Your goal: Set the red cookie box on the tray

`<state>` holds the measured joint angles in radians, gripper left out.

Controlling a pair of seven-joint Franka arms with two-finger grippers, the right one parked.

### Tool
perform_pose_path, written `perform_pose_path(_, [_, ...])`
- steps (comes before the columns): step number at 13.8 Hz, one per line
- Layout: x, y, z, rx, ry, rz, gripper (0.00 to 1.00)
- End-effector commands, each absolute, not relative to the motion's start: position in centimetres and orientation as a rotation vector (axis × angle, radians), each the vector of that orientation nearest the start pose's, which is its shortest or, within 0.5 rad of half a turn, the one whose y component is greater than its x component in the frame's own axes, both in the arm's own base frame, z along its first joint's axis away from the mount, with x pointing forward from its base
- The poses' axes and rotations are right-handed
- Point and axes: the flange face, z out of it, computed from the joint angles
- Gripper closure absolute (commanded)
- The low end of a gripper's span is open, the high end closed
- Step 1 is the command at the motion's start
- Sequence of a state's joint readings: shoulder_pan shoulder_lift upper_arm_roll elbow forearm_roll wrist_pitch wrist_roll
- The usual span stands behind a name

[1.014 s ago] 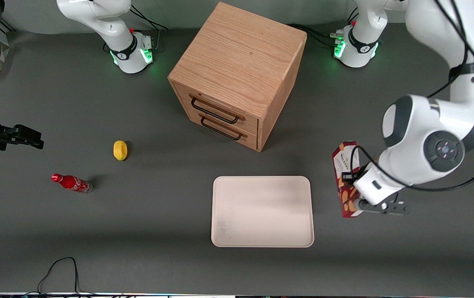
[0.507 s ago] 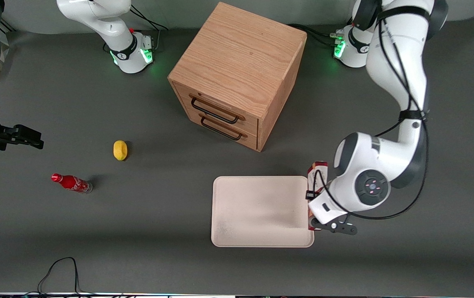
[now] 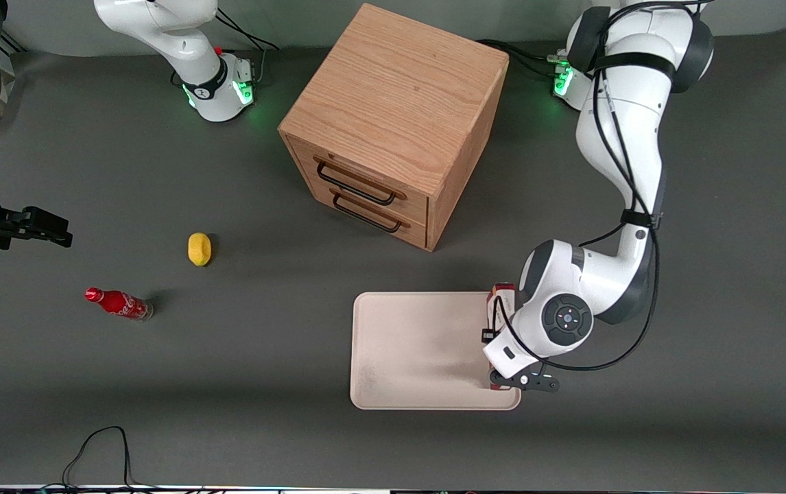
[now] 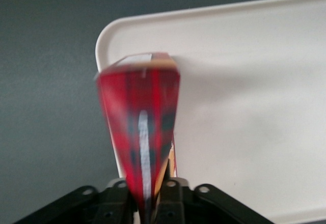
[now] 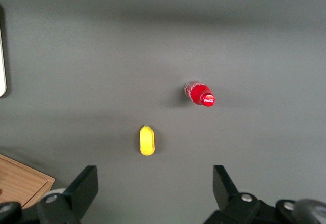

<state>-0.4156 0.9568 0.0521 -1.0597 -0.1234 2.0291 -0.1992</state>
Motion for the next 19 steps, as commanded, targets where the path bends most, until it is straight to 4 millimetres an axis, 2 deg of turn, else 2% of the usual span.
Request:
perform_pose_path(1, [72.1,-30.0,26.3,-3.196,0.208,-0.056,0.00])
perform_pose_path(2, [72.0,-29.8,27.5,-3.196,0.206,-0.059,0.00])
perform_pose_path(4, [71.3,-28.3,32.0,-3.208,0.170,-0.087,0.00])
perform_pose_path(5, [71.2,-25.6,34.6,-3.210,0.134,-0.106,0.00])
perform_pose_path(6, [70.3,-24.0,37.0,-3.216,0.108,-0.095,0.00])
perform_pose_path(7, [69.1,-22.9,38.9,-3.214,0.094,-0.061,0.00])
perform_pose_path(11, [64.2,-15.3,47.3,-3.226,-0.037,-0.012,0.00])
perform_pose_path(13, [61.0,-11.0,49.5,-3.213,-0.077,0.020,0.00])
perform_pose_path(14, [59.2,-8.5,50.4,-3.190,-0.043,0.025,0.00])
perform_pose_path(16, [56.4,-5.0,52.0,-3.136,0.059,0.026,0.00])
perform_pose_path(17, [55.2,-3.8,52.7,-3.127,0.069,0.061,0.00])
perform_pose_path(19, [54.1,-2.9,54.2,-3.115,0.068,0.068,0.00])
